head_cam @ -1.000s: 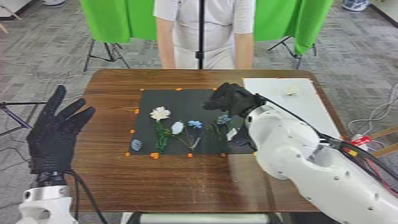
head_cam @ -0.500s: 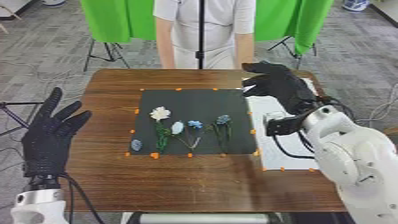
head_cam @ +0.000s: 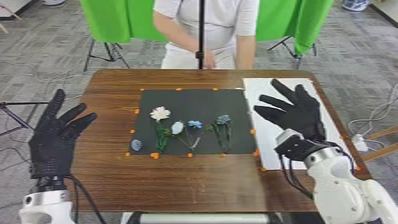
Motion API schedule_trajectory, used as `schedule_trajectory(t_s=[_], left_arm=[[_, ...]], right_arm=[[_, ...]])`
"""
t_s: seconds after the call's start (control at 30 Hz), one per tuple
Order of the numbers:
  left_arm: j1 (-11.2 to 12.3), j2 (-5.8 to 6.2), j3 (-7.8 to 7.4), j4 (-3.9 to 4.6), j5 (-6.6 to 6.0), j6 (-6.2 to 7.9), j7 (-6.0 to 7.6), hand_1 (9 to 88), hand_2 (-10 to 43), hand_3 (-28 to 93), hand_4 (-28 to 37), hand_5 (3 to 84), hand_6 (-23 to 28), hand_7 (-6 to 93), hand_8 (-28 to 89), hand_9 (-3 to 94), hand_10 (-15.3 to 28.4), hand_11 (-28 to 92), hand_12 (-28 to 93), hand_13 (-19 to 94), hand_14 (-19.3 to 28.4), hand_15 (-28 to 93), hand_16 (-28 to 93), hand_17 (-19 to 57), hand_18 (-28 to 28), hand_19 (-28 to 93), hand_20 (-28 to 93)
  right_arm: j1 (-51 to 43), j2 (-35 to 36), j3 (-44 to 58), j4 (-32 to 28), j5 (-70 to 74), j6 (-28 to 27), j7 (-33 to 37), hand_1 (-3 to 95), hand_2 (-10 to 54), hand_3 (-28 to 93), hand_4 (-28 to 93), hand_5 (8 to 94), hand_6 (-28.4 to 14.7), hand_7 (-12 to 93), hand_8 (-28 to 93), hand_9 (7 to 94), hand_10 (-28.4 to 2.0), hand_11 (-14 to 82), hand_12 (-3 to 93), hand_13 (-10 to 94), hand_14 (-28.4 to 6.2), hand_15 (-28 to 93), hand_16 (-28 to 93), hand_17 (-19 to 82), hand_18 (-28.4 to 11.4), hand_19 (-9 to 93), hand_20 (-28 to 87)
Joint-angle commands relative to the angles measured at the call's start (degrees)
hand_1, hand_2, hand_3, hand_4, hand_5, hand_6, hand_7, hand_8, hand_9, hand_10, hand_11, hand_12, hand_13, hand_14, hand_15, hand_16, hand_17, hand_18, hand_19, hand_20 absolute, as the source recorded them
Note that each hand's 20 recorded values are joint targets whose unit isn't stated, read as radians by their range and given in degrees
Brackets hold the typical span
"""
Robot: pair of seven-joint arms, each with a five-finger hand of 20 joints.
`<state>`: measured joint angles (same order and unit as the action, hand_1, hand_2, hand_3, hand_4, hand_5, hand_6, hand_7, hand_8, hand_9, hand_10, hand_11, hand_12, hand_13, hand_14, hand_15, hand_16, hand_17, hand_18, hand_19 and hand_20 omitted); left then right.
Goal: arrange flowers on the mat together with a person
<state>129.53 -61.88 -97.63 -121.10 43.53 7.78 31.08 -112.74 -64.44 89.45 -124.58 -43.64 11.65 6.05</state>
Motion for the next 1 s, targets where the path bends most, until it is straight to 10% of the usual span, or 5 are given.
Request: schedule_trajectory(t_s=[0.03,0.33,1.0], left_arm=[[0.6,-4.54,-0.39,1.05,2.10,-0.50,-3.55,21.7,7.9,73,-27.8,28.1,2.2,10.4,-9,36.9,16.4,19,11,33,23.2,40,-6,-3.8,26.9,61,2],[-0.1,-6.04,0.39,1.68,4.12,-3.83,-7.10,21.7,7.7,73,-27.4,30.8,3.4,10.5,-9,36.0,16.7,20,12,31,23.2,42,-5,-4.2,26.5,61,3],[-0.6,-4.72,2.05,1.43,3.03,-2.31,-6.44,22.0,7.6,73,-27.1,29.8,3.0,10.2,-9,35.8,16.6,20,11,31,23.1,43,-6,-4.2,26.6,60,4]], right_arm=[[-3.0,-2.3,-0.9,-0.6,-4.8,3.8,-2.7,13.4,15.6,69,-25,37.2,0.0,9,-10,45.0,-19.0,10.2,14.1,35,-22.2,35,11,3,-19.8,44,14],[-7.0,-5.9,2.6,-1.0,-13.0,-6.6,2.4,13.5,15.1,71,-25,46.2,-1.0,12,-12,49.1,-19.2,13.1,14.6,38,-21.3,41,12,4,-20.0,48,18],[-5.8,-5.1,1.6,-0.3,-15.0,-7.1,4.6,13.8,14.3,71,-25,43.7,-0.1,12,-12,49.0,-19.2,12.9,14.3,38,-21.5,40,11,4,-20.5,47,18]])
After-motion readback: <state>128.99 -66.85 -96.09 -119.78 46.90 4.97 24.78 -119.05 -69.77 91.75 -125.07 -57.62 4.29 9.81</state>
